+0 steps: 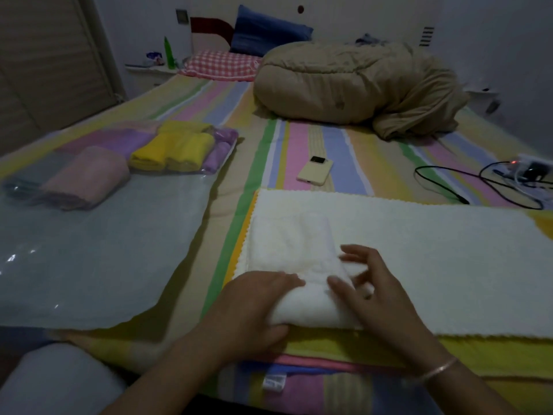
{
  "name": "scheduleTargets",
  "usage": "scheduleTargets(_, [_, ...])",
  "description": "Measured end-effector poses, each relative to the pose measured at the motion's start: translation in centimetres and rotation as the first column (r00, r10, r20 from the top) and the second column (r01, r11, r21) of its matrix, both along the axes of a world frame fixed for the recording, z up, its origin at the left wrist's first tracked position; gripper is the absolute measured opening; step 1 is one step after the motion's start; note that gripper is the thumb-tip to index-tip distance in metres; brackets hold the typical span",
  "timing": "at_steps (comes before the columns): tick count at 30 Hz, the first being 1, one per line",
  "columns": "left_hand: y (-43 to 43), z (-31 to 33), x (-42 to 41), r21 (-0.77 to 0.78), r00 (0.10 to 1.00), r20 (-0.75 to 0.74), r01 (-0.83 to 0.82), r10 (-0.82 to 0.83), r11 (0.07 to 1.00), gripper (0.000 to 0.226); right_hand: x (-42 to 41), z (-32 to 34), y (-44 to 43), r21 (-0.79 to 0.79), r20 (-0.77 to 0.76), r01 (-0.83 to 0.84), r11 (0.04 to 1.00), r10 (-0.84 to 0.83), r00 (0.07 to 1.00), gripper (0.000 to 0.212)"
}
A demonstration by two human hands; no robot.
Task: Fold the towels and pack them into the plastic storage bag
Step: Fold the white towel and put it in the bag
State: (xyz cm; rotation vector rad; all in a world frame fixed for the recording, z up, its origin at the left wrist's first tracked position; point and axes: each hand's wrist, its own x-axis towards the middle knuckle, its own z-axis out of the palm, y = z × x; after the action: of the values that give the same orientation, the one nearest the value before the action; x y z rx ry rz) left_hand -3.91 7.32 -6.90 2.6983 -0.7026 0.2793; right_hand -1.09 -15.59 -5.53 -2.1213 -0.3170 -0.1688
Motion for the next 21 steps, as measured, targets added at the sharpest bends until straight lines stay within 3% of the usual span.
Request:
scheduleTargets(2, [0.2, 1.7, 1.7, -0.085, 0.992, -0.121, -0.057, 0.047, 0.995, 0.058, -0.2, 0.4, -0.5, -0.216, 0.233, -0.227, 0.950, 0.276, 0.933, 0.066])
scheduleTargets(4, [0.6, 3.3, 4.0, -0.147, 0.959, -0.282, -0.050, 0.006, 0.988, 0.052, 0.7, 0.3, -0.8, -0.397, 0.210, -0.308, 0.865, 0.412, 0.886, 0.071])
scheduleTargets(6, [0.9, 4.8, 7.0, -0.207, 0.897, -0.442, -0.067, -0.032, 0.976, 0.044, 2.2, 0.7, -0.5, -0.313, 0.127, -0.253, 0.915, 0.305, 0.944, 0.058])
scheduleTargets(9, [1.3, 6.2, 11.0, -0.275, 0.778, -0.621, -0.331, 0.096, 0.902, 0.042, 5.7, 1.5, 1.0, 0.015, -0.102, -0.078, 0.997, 0.079, 0.992, 0.047])
scheduleTargets(11, [1.5, 5.7, 13.0, -0.248, 0.775, -0.562, -0.490, 0.288, 0.835, 0.054, 8.5, 1.3, 2.1, 0.063, -0.268, 0.062, 0.996, -0.043, 0.962, 0.052])
scheduleTargets(13, [1.7, 4.3, 14.3, -0.172, 0.794, -0.395, -0.557, 0.462, 0.812, 0.061, 10.3, 0.9, 2.9, -0.046, -0.344, 0.175, 0.983, -0.181, 0.922, 0.059])
scheduleTargets(16, [1.8, 2.1, 15.1, -0.119, 0.801, -0.303, -0.569, 0.516, 0.814, 0.064, 11.5, 0.4, 3.4, -0.298, -0.337, 0.227, 0.927, -0.324, 0.884, 0.066])
scheduleTargets(18, [1.8, 1.0, 15.4, -0.053, 0.805, -0.263, -0.563, 0.532, 0.825, 0.065, 11.7, 0.2, 3.5, -0.385, -0.341, 0.221, 0.896, -0.361, 0.868, 0.078])
scheduleTargets(21, [1.5, 0.3, 15.6, 0.051, 0.802, -0.248, -0.549, 0.543, 0.834, 0.063, 11.8, 0.5, 3.8, -0.277, -0.451, 0.191, 0.942, -0.303, 0.839, 0.086])
